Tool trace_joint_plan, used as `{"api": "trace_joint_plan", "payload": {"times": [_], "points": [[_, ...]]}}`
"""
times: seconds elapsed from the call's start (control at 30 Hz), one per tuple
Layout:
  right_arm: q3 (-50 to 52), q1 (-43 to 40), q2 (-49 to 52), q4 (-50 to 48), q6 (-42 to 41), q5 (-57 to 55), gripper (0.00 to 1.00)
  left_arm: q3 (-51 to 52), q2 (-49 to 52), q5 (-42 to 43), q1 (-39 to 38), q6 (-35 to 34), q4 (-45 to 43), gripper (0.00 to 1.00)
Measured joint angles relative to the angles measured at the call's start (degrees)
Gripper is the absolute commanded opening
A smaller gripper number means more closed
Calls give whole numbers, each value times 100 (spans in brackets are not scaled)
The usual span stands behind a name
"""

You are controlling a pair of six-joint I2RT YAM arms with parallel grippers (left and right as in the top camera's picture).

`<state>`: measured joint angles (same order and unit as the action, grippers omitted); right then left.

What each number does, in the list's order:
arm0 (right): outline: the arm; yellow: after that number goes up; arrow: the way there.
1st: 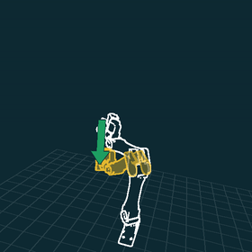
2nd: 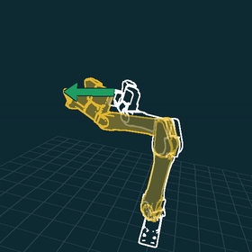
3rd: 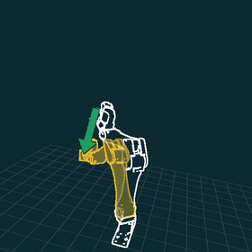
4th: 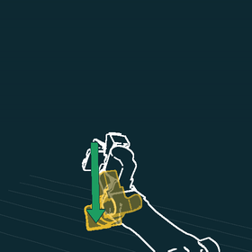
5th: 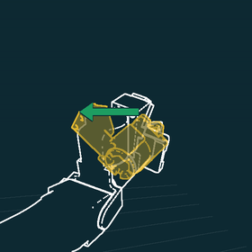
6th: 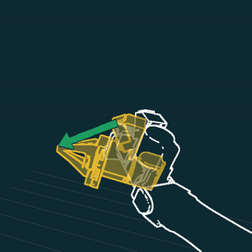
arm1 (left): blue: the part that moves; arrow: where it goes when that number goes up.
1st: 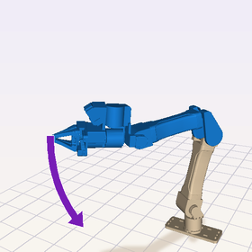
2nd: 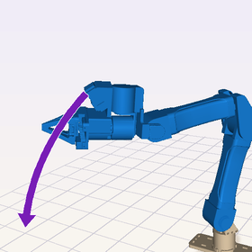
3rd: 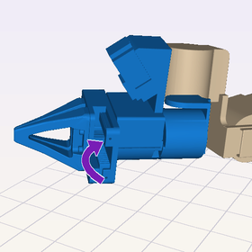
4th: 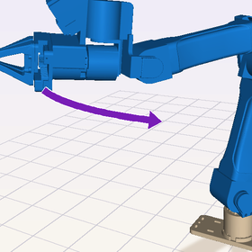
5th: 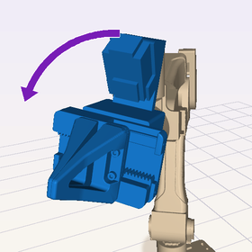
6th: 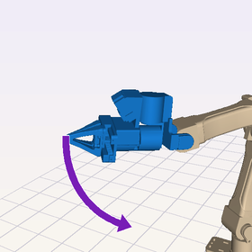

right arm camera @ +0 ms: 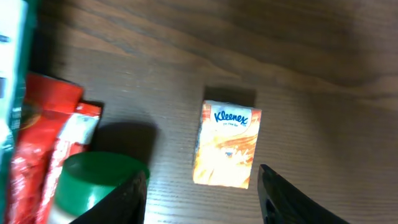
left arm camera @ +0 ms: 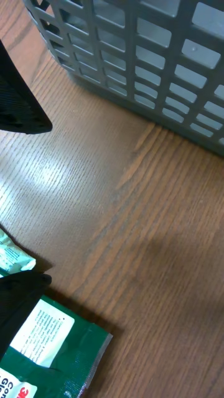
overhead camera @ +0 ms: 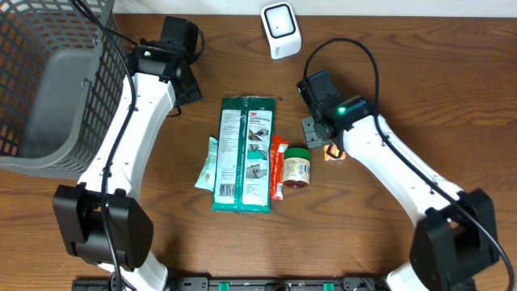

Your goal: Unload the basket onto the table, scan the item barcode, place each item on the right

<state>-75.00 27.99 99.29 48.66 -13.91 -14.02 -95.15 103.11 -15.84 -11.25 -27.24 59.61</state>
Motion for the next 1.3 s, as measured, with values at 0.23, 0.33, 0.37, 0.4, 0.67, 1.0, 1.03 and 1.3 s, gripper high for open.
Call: {"api": "trace_joint_plan", "payload": {"times": [0.23, 0.33, 0.37, 0.4, 0.67, 1.0, 1.03, 1.3], "points": [[24, 0, 719, -42, -26, -98, 51, 0, 0, 0, 0, 0, 0, 70], [42, 0, 1014, -59, -57, -151, 50, 0, 0, 0, 0, 0, 0, 70], [46, 0, 1097, -81, -63, -170, 49, 0, 0, 0, 0, 0, 0, 70], [50, 0, 1198, -116, -74, -199, 47, 0, 0, 0, 0, 0, 0, 70], [50, 2, 1471, -157, -201, -485, 33, 0, 0, 0, 0, 0, 0, 70], [39, 4, 1471, -111, -225, -614, 41, 0, 0, 0, 0, 0, 0, 70], [33, 4, 1471, -92, -227, -619, 41, 0, 0, 0, 0, 0, 2, 71], [-87, 2, 1471, 74, -229, -623, 45, 0, 0, 0, 0, 0, 0, 70]]}}
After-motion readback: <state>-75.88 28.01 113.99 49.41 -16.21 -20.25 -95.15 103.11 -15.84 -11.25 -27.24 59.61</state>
